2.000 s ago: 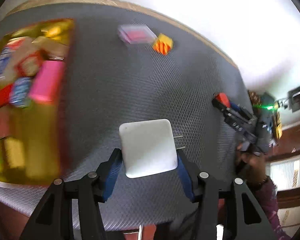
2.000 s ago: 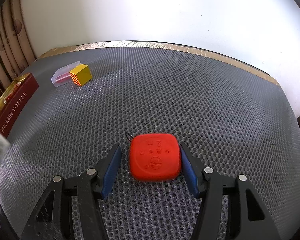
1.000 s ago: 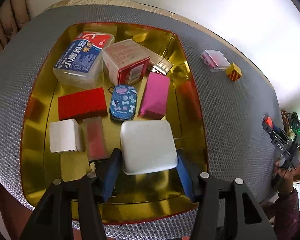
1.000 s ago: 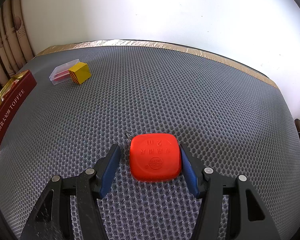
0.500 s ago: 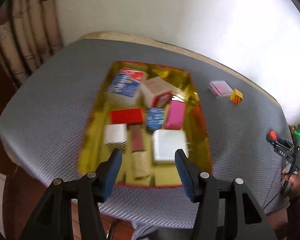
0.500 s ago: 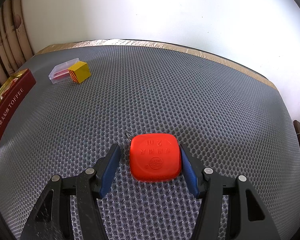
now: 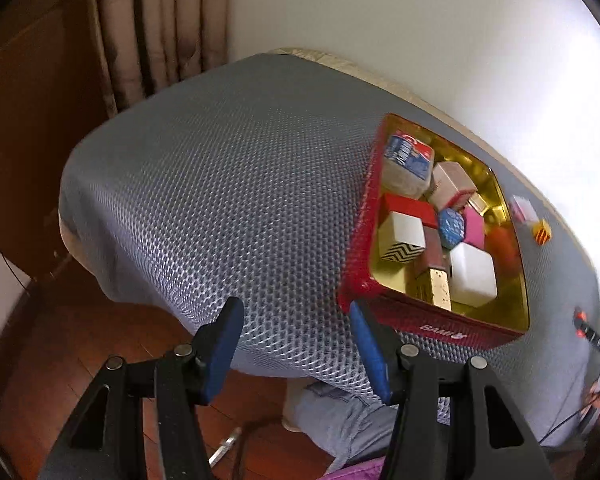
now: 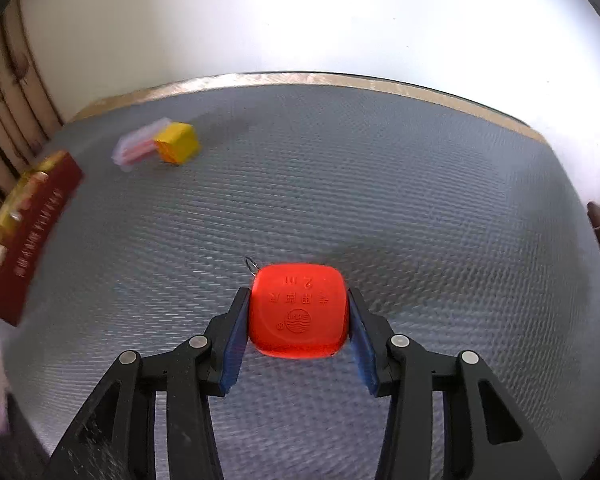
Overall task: Organize rigid objects
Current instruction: 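Carry the red case over the tin and lower it with the right gripper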
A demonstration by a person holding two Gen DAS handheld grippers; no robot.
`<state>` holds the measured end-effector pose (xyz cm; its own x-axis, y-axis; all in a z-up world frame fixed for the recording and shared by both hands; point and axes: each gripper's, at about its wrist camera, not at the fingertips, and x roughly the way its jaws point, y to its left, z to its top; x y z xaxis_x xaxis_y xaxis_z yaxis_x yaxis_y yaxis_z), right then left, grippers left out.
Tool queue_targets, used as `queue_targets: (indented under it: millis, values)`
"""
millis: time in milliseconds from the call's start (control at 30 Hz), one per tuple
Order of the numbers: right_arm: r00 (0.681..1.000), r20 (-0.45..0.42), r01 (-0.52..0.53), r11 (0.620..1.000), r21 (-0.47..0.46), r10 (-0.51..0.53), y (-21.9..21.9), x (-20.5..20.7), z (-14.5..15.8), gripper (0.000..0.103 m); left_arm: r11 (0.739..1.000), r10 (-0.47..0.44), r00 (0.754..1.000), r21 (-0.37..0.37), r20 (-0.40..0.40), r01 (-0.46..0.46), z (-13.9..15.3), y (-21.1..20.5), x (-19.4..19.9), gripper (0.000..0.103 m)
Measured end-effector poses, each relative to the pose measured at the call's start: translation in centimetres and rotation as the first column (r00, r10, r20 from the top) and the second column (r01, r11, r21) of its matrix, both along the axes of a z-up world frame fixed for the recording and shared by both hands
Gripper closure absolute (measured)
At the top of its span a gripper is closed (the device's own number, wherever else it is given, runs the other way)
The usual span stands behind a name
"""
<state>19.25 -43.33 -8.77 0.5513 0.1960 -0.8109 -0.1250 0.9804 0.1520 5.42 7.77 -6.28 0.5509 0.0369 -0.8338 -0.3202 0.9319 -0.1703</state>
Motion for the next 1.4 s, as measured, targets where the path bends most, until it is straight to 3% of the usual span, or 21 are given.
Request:
queue_targets:
  millis: [200, 333, 433, 567, 800, 1133, 1400]
  values:
    - [0.993, 0.062, -0.11, 0.989, 0.096, 0.104, 5.8, -1.7, 5.1, 0.06, 1.0, -0.027, 1.0, 0.009, -0.011, 0.027, 0.0, -0.5, 0.0, 0.047]
    - [0.969, 0.102, -0.237, 0.962, 0.137, 0.224, 12.7, -3.1, 8.6, 0.06, 0.996, -0.083, 0.996, -0.015, -0.038, 0.082, 0.7, -0.9, 0.1, 0.047]
    - [0.945, 0.097, -0.326, 0.928, 0.18, 0.313, 18.3, -3.0, 9.8, 0.06, 0.993, -0.116, 0.993, 0.02, -0.038, 0.117, 1.4, -1.3, 0.2, 0.047]
    - [0.912, 0.071, -0.409, 0.894, 0.182, 0.403, 25.5, -3.2, 9.5, 0.06, 0.99, -0.119, 0.993, 0.068, -0.024, 0.12, 1.4, -1.3, 0.0, 0.047]
    - [0.899, -0.014, -0.43, 0.887, 0.166, 0.438, 33.7, -1.6, 7.3, 0.06, 0.989, -0.145, 0.987, 0.023, -0.074, 0.147, -0.3, -1.1, 0.5, 0.047]
    - [0.908, -0.088, -0.399, 0.91, 0.114, 0.409, 37.0, 0.8, 5.6, 0.06, 0.981, -0.151, 0.985, 0.106, -0.084, 0.16, -0.3, -1.9, 0.3, 0.047]
    - [0.903, -0.103, -0.408, 0.908, 0.097, 0.417, 39.5, 1.6, 4.9, 0.06, 0.974, -0.171, 0.98, 0.131, -0.1, 0.183, -0.4, -2.7, 0.5, 0.047]
